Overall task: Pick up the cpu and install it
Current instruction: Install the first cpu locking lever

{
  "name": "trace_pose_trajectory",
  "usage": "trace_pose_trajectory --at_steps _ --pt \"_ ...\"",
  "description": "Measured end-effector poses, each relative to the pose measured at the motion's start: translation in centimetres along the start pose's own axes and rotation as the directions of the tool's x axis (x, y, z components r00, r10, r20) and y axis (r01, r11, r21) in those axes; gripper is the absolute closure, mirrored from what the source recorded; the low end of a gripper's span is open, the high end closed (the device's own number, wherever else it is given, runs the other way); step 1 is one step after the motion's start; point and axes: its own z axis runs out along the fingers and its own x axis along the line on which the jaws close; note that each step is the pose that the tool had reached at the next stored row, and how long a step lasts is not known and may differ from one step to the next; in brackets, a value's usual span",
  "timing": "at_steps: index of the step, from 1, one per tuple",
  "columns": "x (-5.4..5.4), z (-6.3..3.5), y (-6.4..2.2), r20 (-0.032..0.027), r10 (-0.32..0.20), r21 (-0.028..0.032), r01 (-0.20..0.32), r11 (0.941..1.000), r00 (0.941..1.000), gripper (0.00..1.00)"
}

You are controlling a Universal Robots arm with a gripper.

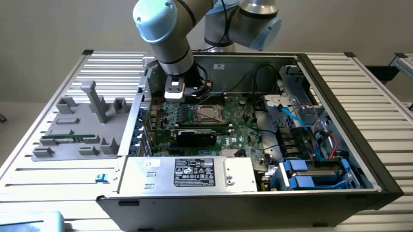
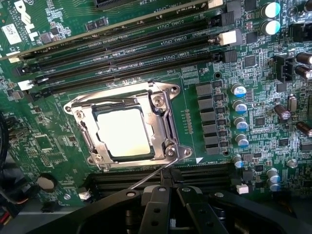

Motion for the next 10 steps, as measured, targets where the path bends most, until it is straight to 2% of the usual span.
trace_pose_trajectory --at_steps 10 --pt "0.22 0.20 0.00 -0.0034 0.007 -0.0011 -0.007 1.0000 1.0000 0.89"
